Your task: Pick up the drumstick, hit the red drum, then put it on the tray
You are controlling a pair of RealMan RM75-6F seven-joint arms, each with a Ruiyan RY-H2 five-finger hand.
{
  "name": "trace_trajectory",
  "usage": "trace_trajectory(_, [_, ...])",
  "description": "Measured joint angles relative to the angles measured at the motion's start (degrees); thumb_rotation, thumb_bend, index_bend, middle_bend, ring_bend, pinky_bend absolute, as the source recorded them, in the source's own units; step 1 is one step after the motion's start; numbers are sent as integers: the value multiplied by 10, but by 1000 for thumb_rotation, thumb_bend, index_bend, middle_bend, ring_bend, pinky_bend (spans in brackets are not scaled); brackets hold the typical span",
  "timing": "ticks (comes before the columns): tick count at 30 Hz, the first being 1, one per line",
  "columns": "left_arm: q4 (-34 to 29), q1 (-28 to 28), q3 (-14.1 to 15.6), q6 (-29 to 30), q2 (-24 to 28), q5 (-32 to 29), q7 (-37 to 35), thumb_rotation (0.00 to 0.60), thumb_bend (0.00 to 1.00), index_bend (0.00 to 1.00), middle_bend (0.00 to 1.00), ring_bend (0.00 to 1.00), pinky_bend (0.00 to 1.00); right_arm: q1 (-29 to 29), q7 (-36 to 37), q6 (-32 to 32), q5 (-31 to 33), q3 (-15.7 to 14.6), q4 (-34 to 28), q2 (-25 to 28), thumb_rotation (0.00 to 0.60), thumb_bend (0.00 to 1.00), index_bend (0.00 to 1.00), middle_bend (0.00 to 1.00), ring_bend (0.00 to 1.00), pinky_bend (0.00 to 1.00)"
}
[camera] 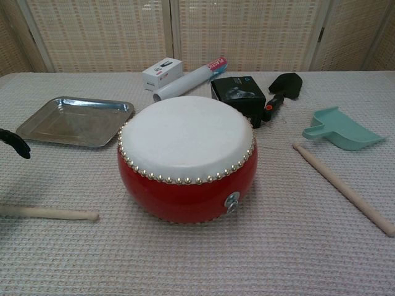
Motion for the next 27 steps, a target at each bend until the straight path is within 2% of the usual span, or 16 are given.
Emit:
trace_trajectory(7, [-1, -19, -4, -20, -70, -54, 80, 600, 274, 393, 202, 126, 89, -6, 5, 7, 1, -2, 0, 2, 600, 201, 17, 95, 0, 18])
trace_trajectory(19, [14, -35, -8, -17, -144, -131, 203, 600, 265, 449, 205, 127, 82, -3, 14, -2, 2, -4, 4, 3, 600, 201, 17, 94, 0, 18])
trace_trajectory(27, [31, -39, -2, -12, -164, -158, 226, 600, 286, 465, 205, 126, 82, -2, 12, -5, 5, -3, 9, 0, 600, 201, 17, 94, 0, 18])
